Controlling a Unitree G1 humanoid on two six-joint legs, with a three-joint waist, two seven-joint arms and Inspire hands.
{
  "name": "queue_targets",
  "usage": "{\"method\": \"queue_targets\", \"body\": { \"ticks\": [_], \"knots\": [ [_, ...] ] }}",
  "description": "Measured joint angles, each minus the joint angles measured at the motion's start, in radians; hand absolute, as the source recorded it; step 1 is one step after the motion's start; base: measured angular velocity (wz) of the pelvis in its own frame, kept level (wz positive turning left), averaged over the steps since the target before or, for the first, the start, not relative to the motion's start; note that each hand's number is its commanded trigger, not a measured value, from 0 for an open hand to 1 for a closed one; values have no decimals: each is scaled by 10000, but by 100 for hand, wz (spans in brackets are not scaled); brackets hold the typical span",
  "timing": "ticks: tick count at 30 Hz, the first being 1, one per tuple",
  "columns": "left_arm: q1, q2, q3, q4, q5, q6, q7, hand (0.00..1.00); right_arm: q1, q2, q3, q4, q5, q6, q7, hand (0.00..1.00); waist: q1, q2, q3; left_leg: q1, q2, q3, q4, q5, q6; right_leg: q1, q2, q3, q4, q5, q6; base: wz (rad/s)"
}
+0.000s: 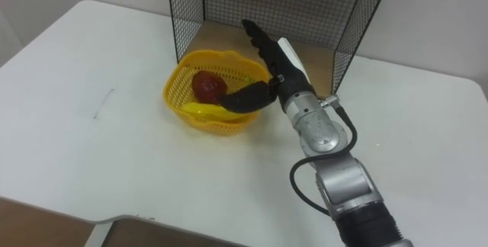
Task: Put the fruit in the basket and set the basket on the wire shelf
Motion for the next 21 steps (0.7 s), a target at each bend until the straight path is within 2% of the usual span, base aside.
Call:
{"method": "queue_targets", "body": {
  "ticks": [8, 11, 16, 19, 21],
  "knots": [
    [-7, 5, -3, 1, -54, -1, 0, 0, 0, -148, 27, 0, -2, 0, 160, 0, -9, 10, 4, -1, 0, -11, 22, 0, 0, 6, -1, 0, 1, 0, 0, 0],
    [10, 6, 0, 12, -97, -2, 1, 0, 0, -148, 16, -1, 6, -2, 155, 0, -196, 7, 1, -14, -8, -66, 71, 0, 0, 36, -5, -6, 6, 0, 0, 5],
    [163, 2, 8, 42, -120, -8, 7, 0, 1, -140, -256, -1, 1043, -2, -230, 0, -448, 38, 8, -28, -21, -88, 142, 0, 0, 62, -13, 6, 6, -1, 1, 1],
    [253, -33, 125, 56, -119, -9, 7, 0, 6, -143, -733, -81, 1295, -2, -465, 0, -527, 72, -19, -51, -19, -14, 160, -1, 0, 6, -18, 45, 11, -1, 1, -7],
    [482, -27, 154, 50, -164, -11, 10, 0, 12, -149, -1056, -127, 1429, -4, -701, 0, -594, 136, -93, -45, -19, 9, 154, -1, 1, 5, -18, 64, 14, -1, 1, -2]
  ]
}}
